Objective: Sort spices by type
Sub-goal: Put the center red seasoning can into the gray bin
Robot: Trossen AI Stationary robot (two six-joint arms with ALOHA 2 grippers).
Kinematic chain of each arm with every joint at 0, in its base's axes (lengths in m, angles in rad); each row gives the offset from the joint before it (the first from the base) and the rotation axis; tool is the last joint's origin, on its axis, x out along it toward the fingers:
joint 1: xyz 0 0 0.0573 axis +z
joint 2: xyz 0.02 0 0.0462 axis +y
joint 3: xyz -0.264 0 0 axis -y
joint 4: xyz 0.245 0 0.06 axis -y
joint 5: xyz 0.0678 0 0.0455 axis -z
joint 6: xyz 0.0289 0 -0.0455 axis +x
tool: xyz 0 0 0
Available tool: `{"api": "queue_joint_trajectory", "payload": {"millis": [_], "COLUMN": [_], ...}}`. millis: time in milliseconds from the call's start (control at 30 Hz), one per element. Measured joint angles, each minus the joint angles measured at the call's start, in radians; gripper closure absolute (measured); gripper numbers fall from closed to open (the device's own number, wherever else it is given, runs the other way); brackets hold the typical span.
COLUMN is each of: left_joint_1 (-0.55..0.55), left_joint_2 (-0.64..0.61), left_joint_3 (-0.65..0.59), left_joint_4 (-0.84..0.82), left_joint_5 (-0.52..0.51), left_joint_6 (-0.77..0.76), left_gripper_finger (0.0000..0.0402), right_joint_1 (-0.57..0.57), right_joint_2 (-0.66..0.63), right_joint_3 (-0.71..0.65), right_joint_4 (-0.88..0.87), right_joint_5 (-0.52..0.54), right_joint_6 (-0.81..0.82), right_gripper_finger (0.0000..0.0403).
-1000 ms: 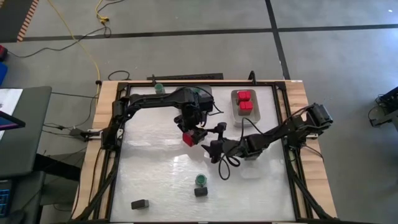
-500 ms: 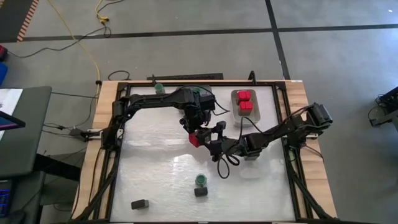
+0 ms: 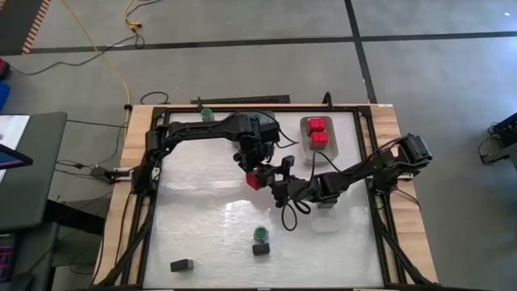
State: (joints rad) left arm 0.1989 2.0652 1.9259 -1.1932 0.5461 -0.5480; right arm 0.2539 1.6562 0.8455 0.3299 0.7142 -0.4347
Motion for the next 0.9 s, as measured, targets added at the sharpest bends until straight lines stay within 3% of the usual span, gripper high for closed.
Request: {"api": "queue_joint_trajectory", "payload": {"millis": [267, 467, 700, 800, 900], "left_joint_1": [-0.001, 0.001, 0.024, 0.02, -0.004], "left_joint_2": [0.0, 0.0, -0.04, -0.105, -0.183], "left_joint_3": [0.0, 0.002, 0.002, 0.001, 0.001], "left_joint_4": [0.028, 0.06, 0.017, -0.015, -0.034], "left_joint_5": [-0.05, -0.065, -0.059, -0.124, -0.28], "left_joint_6": [0.011, 0.09, 0.205, 0.307, 0.386], "left_gripper_finger": [0.0088, 0.0041, 0.0034, 0.0034, 0.0034], "right_joint_1": [0.0, 0.002, 0.0, 0.002, -0.003], "right_joint_2": [0.0, 0.002, 0.0, 0.001, 0.001], "right_joint_3": [0.0, 0.001, 0.002, 0.001, 0.001], "right_joint_4": [-0.02, -0.026, -0.053, -0.121, -0.192], "right_joint_5": [0.012, -0.024, 0.004, 0.033, 0.043], "right_joint_6": [0.021, 0.043, 0.055, 0.104, 0.153], "right_gripper_finger": [0.0168, 0.0168, 0.0168, 0.0168, 0.0168]}}
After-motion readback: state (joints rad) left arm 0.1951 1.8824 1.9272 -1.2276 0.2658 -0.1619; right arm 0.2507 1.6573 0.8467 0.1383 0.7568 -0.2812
